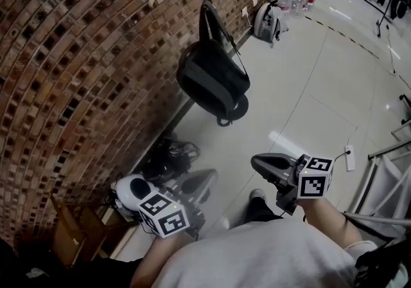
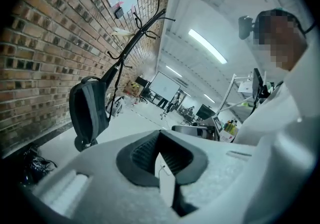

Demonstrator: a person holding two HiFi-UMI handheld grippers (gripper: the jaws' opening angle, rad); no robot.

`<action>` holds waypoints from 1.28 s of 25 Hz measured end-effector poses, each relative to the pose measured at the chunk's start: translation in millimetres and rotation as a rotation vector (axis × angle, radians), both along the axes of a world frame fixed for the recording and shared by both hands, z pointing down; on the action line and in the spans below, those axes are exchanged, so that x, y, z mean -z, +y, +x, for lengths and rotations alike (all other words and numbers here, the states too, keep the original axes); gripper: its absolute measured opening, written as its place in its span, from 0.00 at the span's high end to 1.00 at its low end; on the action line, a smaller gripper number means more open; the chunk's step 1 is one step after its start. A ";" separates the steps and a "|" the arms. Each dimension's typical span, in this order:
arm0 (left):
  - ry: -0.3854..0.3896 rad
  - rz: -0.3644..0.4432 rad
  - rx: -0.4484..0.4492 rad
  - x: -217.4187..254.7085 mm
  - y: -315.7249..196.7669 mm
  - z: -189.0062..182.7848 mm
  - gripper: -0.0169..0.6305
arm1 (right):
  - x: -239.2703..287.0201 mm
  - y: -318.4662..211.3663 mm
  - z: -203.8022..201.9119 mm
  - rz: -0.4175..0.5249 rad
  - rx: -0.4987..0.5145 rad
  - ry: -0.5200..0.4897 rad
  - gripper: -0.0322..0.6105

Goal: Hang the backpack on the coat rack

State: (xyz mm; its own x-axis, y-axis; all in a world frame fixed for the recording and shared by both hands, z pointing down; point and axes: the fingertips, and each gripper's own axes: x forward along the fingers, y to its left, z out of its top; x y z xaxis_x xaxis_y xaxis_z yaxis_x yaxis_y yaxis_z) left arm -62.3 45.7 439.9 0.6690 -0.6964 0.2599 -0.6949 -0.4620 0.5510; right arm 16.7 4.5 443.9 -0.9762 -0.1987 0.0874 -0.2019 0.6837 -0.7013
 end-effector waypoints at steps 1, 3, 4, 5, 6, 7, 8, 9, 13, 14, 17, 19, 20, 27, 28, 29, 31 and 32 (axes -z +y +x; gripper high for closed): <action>0.002 -0.001 -0.011 -1.8 14.6 -1.4 0.97 | -1.0 16.3 -2.9 -0.005 -0.013 0.001 0.95; 0.019 -0.003 -0.024 -2.1 42.1 -6.3 0.97 | -2.3 49.8 -12.1 -0.017 -0.026 0.014 0.95; 0.028 -0.004 -0.019 -0.8 55.1 -11.8 0.97 | -3.1 66.5 -18.4 -0.023 -0.024 0.027 0.95; 0.036 -0.003 -0.007 1.7 67.1 -19.6 0.97 | -2.8 82.5 -25.2 -0.026 -0.021 0.040 0.95; 0.049 0.001 0.009 6.1 77.7 -28.5 0.97 | -0.1 97.1 -31.2 -0.023 -0.019 0.046 0.95; 0.064 0.010 0.021 12.7 86.6 -35.9 0.97 | 5.5 109.4 -35.8 -0.011 -0.019 0.048 0.95; 0.074 0.028 0.023 21.1 94.0 -40.6 0.97 | 13.5 119.0 -38.7 0.011 -0.019 0.047 0.95; 0.071 0.052 0.017 29.9 101.1 -42.7 0.97 | 22.3 126.8 -40.8 0.039 -0.019 0.048 0.95; -0.007 0.141 -0.039 54.3 136.2 -38.7 0.97 | 49.4 157.1 -48.4 0.108 -0.025 0.040 0.95; -0.010 0.151 -0.049 57.4 142.5 -37.2 0.97 | 53.3 163.0 -50.0 0.117 -0.027 0.039 0.95; 0.005 0.157 -0.062 62.1 156.0 -35.1 0.97 | 57.8 179.9 -53.1 0.141 -0.026 0.057 0.95; 0.014 0.160 -0.063 63.9 161.8 -36.0 0.97 | 57.5 187.6 -53.2 0.153 -0.030 0.073 0.95; 0.019 0.161 -0.064 64.7 164.1 -36.2 0.97 | 57.2 190.0 -52.7 0.155 -0.034 0.079 0.95; 0.021 0.175 -0.076 60.6 172.8 -33.4 0.97 | 53.3 199.4 -53.4 0.153 -0.037 0.091 0.95; 0.016 0.177 -0.078 59.6 173.6 -31.9 0.97 | 52.4 200.2 -53.3 0.152 -0.034 0.092 0.95; 0.011 0.176 -0.080 58.4 174.4 -30.3 0.97 | 52.0 200.9 -53.2 0.151 -0.032 0.094 0.95; 0.005 0.167 -0.081 55.8 175.4 -28.2 0.97 | 51.2 202.5 -53.3 0.153 -0.026 0.095 0.95; 0.005 0.161 -0.079 54.4 175.5 -27.9 0.97 | 50.7 203.7 -53.4 0.156 -0.021 0.096 0.95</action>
